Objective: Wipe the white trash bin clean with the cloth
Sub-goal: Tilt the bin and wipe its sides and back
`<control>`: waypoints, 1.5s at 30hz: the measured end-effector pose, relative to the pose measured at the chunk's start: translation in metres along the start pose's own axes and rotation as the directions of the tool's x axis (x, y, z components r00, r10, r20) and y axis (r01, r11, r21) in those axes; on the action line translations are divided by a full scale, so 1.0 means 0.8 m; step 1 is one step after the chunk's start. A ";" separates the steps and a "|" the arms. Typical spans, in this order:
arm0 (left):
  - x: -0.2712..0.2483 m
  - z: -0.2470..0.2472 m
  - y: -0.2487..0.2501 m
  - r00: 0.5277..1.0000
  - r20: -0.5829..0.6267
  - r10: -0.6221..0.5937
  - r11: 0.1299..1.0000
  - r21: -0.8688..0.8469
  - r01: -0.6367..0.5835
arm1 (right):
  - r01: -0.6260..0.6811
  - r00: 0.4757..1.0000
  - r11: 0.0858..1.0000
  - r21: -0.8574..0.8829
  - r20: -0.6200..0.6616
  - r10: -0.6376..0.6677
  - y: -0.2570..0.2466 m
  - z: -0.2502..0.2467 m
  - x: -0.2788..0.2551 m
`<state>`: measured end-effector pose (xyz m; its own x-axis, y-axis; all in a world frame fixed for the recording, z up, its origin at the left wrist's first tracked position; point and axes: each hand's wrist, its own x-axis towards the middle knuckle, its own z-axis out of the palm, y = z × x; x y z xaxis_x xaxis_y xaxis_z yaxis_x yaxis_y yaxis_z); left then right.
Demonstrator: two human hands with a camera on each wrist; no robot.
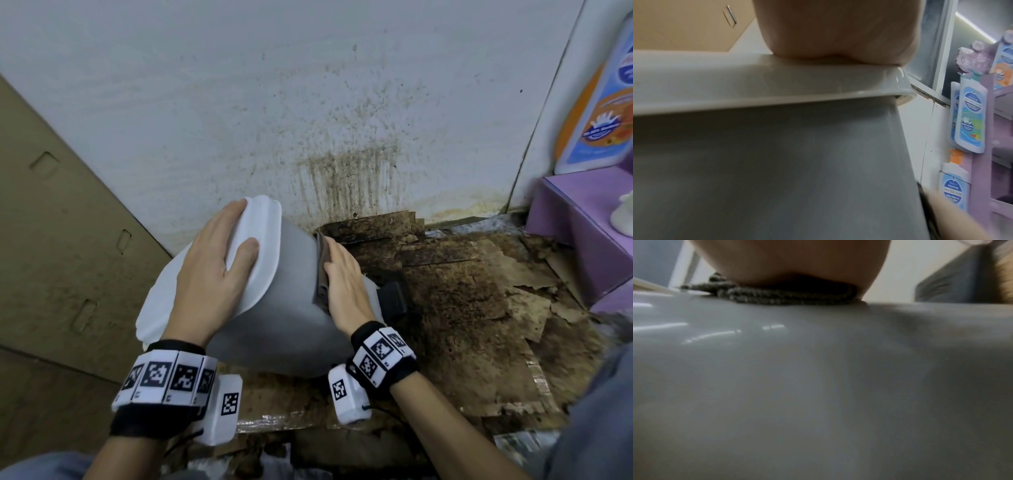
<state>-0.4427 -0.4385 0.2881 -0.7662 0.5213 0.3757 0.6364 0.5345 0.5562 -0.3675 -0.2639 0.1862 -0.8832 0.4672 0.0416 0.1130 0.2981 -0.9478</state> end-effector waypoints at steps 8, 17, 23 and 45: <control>0.003 0.008 0.009 1.000 0.018 0.020 1.000 0.016 -0.020 | 0.245 0.969 0.969 0.036 -0.030 -0.244 -0.058 0.023 0.001; 0.007 0.000 -0.002 1.000 0.009 -0.013 0.999 -0.037 0.014 | 0.314 0.917 0.946 -0.077 -0.235 -0.323 0.039 0.024 -0.039; 0.006 -0.002 -0.002 1.000 0.017 -0.016 0.999 -0.040 0.017 | 0.230 0.922 0.964 -0.131 -0.289 -0.259 0.095 0.019 -0.056; 0.001 0.001 0.004 0.999 -0.014 -0.033 0.999 -0.009 0.033 | 0.050 0.919 0.998 -0.025 -0.390 -0.055 0.014 0.055 -0.048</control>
<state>-0.4415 -0.4358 0.2897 -0.7881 0.4941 0.3671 0.6099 0.5457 0.5747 -0.3520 -0.3151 0.1603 -0.6405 0.7375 0.2141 0.0806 0.3418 -0.9363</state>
